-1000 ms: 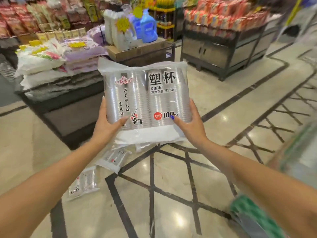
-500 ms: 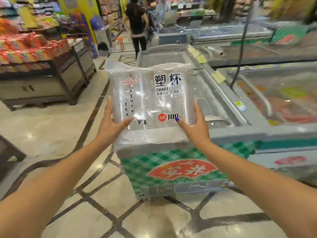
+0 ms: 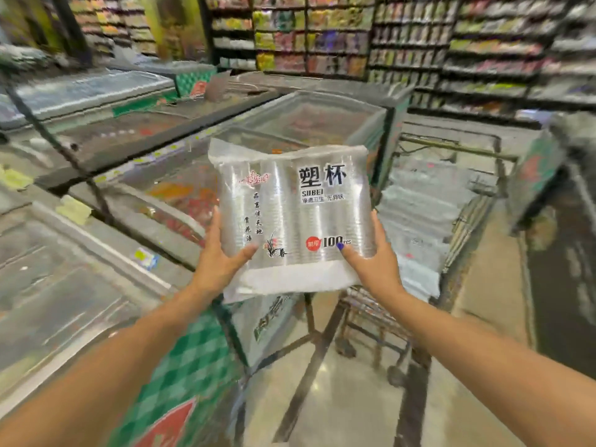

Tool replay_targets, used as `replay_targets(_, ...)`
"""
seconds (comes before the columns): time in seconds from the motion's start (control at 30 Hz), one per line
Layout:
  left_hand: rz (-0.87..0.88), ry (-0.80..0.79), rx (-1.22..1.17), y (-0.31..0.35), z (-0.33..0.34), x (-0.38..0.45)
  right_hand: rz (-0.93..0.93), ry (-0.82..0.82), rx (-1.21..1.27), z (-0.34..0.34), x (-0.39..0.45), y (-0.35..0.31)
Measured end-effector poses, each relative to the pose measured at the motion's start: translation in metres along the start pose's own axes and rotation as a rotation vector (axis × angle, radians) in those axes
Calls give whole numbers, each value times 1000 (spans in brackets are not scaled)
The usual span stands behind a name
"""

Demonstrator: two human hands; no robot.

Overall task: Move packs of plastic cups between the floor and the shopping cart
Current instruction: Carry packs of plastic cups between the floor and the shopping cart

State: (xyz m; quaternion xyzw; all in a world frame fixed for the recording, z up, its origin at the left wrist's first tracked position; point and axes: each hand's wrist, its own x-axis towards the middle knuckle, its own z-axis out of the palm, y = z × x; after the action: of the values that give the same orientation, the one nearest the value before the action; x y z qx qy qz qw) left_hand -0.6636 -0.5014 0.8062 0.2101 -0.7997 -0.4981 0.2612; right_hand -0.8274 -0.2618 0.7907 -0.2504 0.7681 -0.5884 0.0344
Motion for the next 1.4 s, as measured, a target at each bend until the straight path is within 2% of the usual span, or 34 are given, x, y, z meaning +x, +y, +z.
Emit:
replay_targets(0.23,98,-390,-94,15,148,144,141,350,-128,-87,61,64)
replay_targets(0.33,97,-548,-52,15,198,196,205,431,-148,-104,79,86)
replay_targets(0.47,95,-646,52,3,259,242,318,560,-124,-113,99,119)
replay_targets(0.67,-2,-807,98,-33,324,275,493,633,-45,-116,121,180)
replay_targets(0.77,-57,-845,138,-51,352,293,547,621,-13,-122,141,208)
replay_targets(0.93,-155,-876,164,-69,399,316,649,513,25,-143,174,253)
replay_targets(1.13,-320,-951,247,-91,447,338,764,392,-37,-159,197,295)
replay_targets(1.27,-413,-952,286,-107,467,345,825,342,-94,-168,213,316)
replay_targets(1.4,-410,-907,375,-123,487,345,901,313,-92,-167,227,332)
